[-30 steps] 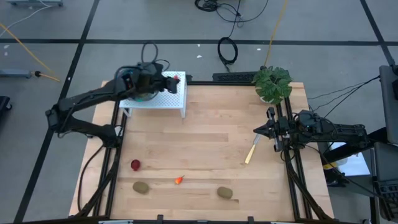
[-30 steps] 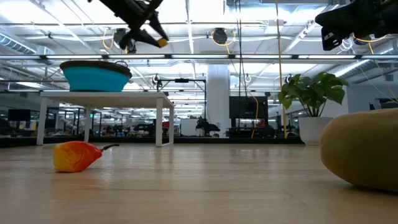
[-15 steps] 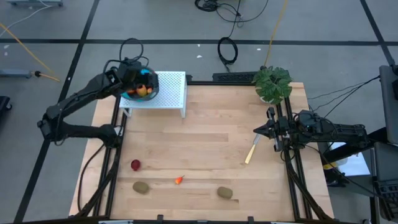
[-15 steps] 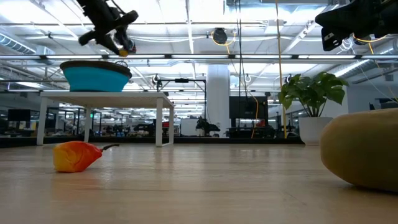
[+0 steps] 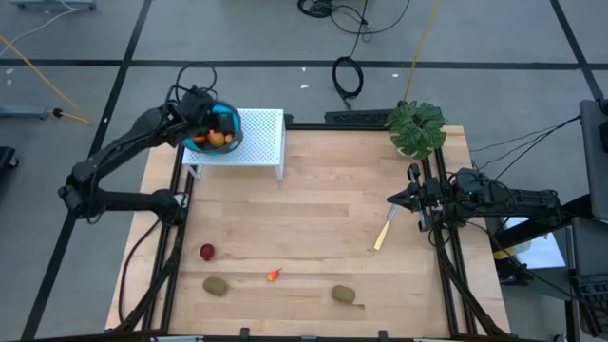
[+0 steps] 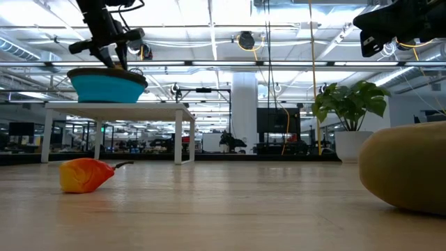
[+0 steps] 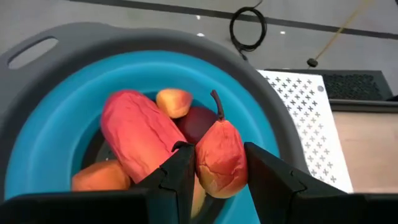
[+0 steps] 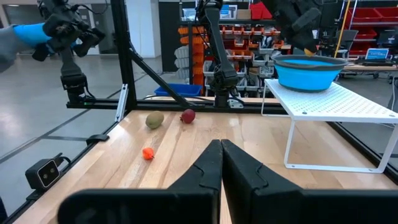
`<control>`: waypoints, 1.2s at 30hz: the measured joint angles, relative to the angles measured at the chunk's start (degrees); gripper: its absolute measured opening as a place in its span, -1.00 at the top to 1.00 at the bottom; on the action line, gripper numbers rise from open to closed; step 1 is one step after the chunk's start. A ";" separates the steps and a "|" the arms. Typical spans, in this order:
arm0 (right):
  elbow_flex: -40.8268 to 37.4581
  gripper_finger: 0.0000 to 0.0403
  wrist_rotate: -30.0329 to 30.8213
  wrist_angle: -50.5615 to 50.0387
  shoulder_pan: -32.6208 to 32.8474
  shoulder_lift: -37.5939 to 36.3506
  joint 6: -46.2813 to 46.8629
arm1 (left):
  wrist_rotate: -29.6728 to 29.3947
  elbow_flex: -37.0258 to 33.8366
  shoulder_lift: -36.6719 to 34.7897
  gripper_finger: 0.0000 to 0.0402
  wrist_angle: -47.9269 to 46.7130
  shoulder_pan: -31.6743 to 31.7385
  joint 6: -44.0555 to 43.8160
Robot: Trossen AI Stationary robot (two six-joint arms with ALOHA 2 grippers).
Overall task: Pick & Place Fruit
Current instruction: Put the top peach into the blue strainer bowl on the shelf
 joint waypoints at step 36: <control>0.00 1.00 -0.02 0.02 -0.01 0.02 0.00 | 0.04 0.00 9.27 0.18 1.26 4.91 3.48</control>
